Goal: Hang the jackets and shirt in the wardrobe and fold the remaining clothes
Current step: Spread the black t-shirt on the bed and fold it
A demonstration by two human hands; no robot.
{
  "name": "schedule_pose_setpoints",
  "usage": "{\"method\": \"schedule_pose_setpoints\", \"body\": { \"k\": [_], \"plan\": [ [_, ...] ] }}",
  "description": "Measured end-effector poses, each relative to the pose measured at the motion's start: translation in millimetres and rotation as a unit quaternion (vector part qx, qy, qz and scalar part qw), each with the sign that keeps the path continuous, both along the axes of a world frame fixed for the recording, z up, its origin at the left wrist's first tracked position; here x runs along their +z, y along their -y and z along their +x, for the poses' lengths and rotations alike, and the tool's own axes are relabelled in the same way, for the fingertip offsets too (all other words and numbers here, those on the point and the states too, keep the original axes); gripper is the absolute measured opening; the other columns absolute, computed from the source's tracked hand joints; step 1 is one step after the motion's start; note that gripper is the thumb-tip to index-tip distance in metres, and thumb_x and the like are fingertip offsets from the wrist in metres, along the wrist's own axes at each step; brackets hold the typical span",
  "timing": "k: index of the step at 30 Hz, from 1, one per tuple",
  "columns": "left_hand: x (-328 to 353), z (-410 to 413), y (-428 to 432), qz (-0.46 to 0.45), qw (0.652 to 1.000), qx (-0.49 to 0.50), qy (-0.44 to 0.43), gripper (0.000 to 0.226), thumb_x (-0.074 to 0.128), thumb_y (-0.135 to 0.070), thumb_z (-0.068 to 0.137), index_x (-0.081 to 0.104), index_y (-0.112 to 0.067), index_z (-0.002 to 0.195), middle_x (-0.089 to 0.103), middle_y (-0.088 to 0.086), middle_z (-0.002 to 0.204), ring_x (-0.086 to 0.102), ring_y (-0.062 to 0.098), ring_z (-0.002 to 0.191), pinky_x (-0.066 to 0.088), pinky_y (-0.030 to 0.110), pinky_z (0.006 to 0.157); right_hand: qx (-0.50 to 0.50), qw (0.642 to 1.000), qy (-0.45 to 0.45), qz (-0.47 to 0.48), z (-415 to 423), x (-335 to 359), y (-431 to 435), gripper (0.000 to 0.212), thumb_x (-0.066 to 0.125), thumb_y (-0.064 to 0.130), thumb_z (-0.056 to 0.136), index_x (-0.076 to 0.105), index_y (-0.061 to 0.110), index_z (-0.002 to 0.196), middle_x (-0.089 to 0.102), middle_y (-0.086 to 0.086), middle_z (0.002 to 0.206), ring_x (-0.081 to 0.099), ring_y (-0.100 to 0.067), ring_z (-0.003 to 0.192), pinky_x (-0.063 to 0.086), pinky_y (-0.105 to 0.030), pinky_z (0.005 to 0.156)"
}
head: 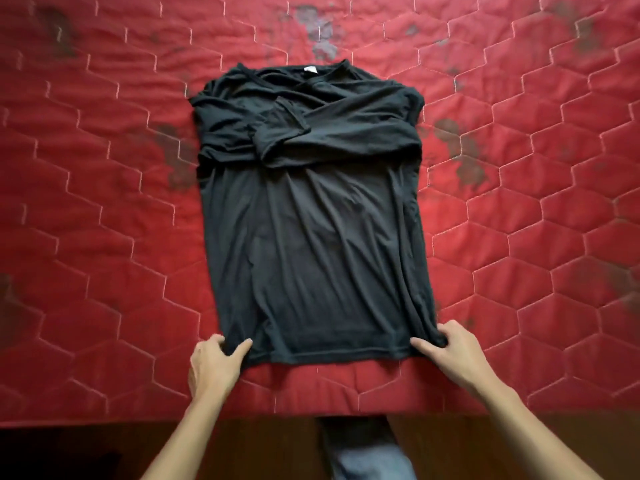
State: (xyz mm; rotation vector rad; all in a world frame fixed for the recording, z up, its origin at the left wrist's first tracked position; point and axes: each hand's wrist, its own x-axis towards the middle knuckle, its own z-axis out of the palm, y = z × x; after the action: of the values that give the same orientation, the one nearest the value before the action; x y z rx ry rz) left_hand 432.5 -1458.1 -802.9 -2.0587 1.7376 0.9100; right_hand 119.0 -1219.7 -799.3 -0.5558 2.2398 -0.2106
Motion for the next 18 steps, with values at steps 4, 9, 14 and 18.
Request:
{"method": "schedule_pose_setpoints", "body": {
  "k": [4,9,14,18],
  "plan": [
    [11.1,22.4,-26.9,-0.002,0.993,0.084,-0.079,0.048,0.065,-0.044,0.092,0.066,-0.005,0.121,0.067,0.017,0.124,0.06,0.037,0.119,0.044,0.048,0.105,-0.146,0.983,0.041,-0.105,24.9,14.6,-22.9,0.016,0.072,0.038,0.088,0.072,0.022,0.084,0.07,0.001,0.073,0.059,-0.011,0.072,0.045,-0.033,0.067],
    [37.5,44.5,-20.4,0.022,0.912,0.302,-0.277,0.025,0.072,-0.029,0.089,0.071,-0.005,0.092,0.075,0.015,0.094,0.073,0.032,0.089,0.06,0.049,0.084,-0.374,0.892,0.117,-0.225,9.9,48.2,-26.3,0.028,0.081,0.038,0.076,0.075,0.015,0.092,0.077,-0.003,0.089,0.071,-0.016,0.089,0.059,-0.034,0.081],
    [81.4,24.8,31.1,0.056,0.845,0.364,-0.388,0.016,0.06,-0.016,0.097,0.068,-0.003,0.092,0.074,0.011,0.076,0.072,0.021,0.061,0.062,0.033,0.059,-0.466,0.804,0.186,-0.321,-15.3,92.0,22.5,0.01,0.061,0.014,0.095,0.067,0.007,0.091,0.075,0.0,0.073,0.071,-0.007,0.065,0.058,-0.022,0.057],
    [113.4,-19.6,105.7,0.043,0.795,0.379,-0.471,0.014,0.06,-0.018,0.097,0.064,-0.008,0.088,0.072,0.007,0.068,0.07,0.016,0.056,0.06,0.027,0.056,-0.441,0.803,0.18,-0.359,-62.9,117.6,94.6,0.011,0.056,0.009,0.098,0.062,0.011,0.089,0.068,0.0,0.067,0.068,-0.007,0.059,0.058,-0.021,0.058]
  ]
}}
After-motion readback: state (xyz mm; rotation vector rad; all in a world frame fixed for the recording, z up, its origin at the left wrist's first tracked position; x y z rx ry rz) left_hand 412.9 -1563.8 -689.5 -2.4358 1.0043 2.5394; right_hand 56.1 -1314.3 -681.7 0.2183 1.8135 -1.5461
